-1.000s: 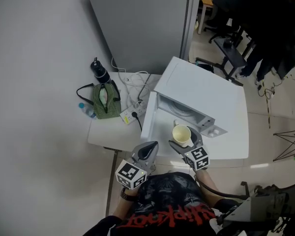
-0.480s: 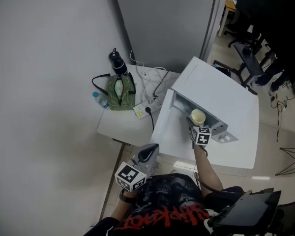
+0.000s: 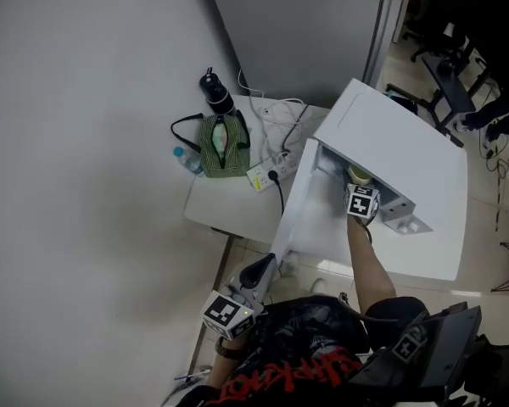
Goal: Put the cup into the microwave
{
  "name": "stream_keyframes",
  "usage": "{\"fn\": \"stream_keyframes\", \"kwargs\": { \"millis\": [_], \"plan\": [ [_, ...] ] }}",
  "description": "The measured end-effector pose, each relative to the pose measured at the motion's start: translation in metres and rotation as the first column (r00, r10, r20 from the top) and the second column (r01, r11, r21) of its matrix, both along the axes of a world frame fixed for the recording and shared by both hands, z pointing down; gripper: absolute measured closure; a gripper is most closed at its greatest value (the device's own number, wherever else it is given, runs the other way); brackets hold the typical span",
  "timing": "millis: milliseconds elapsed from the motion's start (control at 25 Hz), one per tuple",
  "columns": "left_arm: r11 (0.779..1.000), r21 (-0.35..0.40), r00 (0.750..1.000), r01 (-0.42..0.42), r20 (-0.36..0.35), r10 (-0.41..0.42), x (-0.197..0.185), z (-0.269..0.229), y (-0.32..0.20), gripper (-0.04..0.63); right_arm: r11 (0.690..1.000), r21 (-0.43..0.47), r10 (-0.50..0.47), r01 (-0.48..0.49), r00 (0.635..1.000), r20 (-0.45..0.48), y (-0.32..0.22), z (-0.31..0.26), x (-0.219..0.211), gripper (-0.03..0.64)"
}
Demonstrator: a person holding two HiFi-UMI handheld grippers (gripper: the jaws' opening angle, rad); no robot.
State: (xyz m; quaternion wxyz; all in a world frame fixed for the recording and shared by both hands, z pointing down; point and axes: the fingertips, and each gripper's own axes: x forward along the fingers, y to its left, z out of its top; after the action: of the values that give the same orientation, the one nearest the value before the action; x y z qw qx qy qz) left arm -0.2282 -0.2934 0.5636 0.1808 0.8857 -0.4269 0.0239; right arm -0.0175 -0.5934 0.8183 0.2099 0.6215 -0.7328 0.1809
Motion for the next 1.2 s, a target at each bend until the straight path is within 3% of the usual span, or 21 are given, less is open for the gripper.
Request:
{"fn": "stream_keyframes", "kwargs": {
  "millis": [280, 440, 560, 680, 880, 960, 1040, 1080, 1200],
  "plan": [
    [0.999, 0.006, 0.999, -0.045, -0.009, 0.045, 0.002, -0.001, 0.006, 0.594, 1.000, 0.014, -0.015, 0.017, 0.993, -0.117, -0.023, 0.008, 0.002, 0.175],
    [0.996, -0.018, 0.995, -0.091, -0.036, 0.090, 0.004, 0.006, 0.009, 0.594, 0.997, -0.044, -0.066, 0.060, 0.986, -0.154, -0.027, 0.008, 0.006, 0.177],
    [0.989, -0.036, 0.988, -0.143, -0.056, 0.140, 0.006, 0.003, 0.004, 0.594, 0.993, -0.102, -0.076, 0.067, 0.993, -0.092, -0.013, 0.013, 0.000, 0.186],
    [0.979, -0.016, 0.978, -0.201, -0.058, 0.200, 0.010, -0.004, -0.005, 0.594, 0.993, -0.112, -0.020, 0.027, 0.998, 0.066, 0.012, 0.010, -0.006, 0.117],
    [0.933, 0.014, 0.931, -0.359, -0.070, 0.359, 0.030, -0.014, -0.019, 0.594, 0.998, -0.070, 0.011, 0.002, 0.984, 0.179, 0.091, -0.022, -0.021, 0.105],
    [0.894, 0.019, 0.890, -0.448, -0.085, 0.448, 0.043, -0.002, -0.023, 0.594, 0.998, -0.047, -0.019, 0.030, 0.977, 0.210, 0.123, -0.024, -0.030, 0.139],
    [0.847, 0.039, 0.841, -0.530, -0.110, 0.530, 0.064, 0.008, -0.033, 0.594, 0.997, -0.075, -0.017, 0.035, 0.973, 0.230, 0.133, -0.011, -0.023, 0.154],
    [0.835, 0.047, 0.828, -0.548, -0.115, 0.549, 0.071, 0.008, -0.038, 0.594, 0.995, -0.099, -0.005, 0.029, 0.973, 0.231, 0.132, -0.002, -0.019, 0.173],
    [0.844, 0.060, 0.838, -0.533, -0.103, 0.536, 0.073, 0.004, -0.049, 0.594, 0.991, -0.127, 0.000, 0.031, 0.970, 0.241, 0.128, 0.009, -0.026, 0.173]
  ]
}}
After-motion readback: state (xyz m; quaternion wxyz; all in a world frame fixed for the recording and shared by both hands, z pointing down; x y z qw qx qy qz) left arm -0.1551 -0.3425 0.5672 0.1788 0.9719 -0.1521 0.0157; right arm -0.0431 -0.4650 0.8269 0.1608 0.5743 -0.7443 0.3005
